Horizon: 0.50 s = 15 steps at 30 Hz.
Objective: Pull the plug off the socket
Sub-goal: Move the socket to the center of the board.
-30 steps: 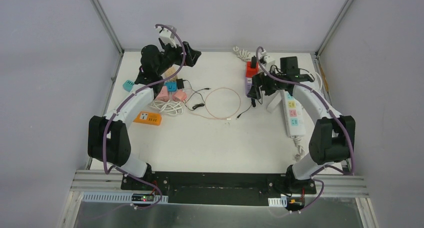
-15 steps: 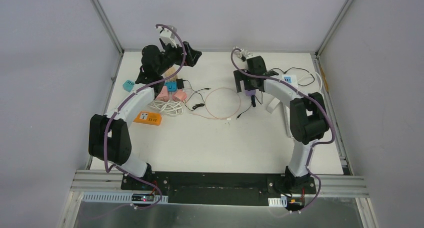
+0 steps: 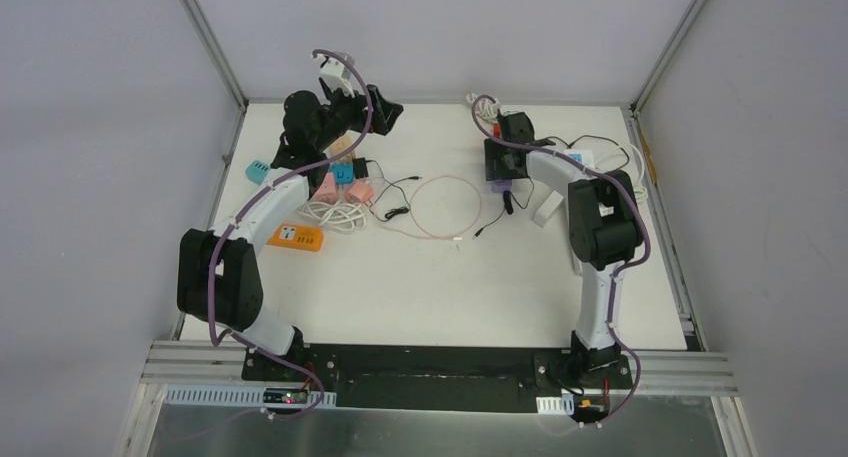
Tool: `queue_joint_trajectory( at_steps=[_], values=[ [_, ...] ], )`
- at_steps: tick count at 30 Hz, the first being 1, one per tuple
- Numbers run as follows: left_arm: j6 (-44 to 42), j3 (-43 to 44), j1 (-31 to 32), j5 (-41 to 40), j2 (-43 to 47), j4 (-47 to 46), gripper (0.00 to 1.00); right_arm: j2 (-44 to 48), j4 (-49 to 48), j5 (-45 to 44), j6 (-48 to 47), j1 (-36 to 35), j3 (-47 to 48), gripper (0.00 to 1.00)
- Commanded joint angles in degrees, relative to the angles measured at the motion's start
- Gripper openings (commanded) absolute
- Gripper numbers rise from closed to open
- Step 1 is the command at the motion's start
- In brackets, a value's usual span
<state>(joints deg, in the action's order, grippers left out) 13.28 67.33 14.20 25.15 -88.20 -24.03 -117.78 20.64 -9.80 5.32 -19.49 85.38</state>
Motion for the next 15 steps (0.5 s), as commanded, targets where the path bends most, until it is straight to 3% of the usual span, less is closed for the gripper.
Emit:
queue_joint_trajectory(
  at_steps=[1, 4, 9, 15],
  values=[
    [-1.3, -0.6, 0.0, -0.2, 2.3, -1.8, 0.99, -1.9, -0.4, 1.3, 0.6, 0.0, 3.0, 0.68],
    [-1.9, -0.8, 0.0, -0.5, 2.7, -1.6, 0.99, -2.3, -0.4, 1.9, -0.4, 0.0, 3.0, 0.58],
    [-2.4, -1.2, -0.1, -0.6, 3.3, -1.4, 0.99, -1.6, -0.4, 4.0, -3.1, -0.6, 1.6, 0.31],
    [-3.1, -2.0, -0.1, -1.4, 4.4, -1.3, 0.99, 3.5, -1.4, 8.0, -4.9, -1.0, -3.1, 0.15]
  ],
)
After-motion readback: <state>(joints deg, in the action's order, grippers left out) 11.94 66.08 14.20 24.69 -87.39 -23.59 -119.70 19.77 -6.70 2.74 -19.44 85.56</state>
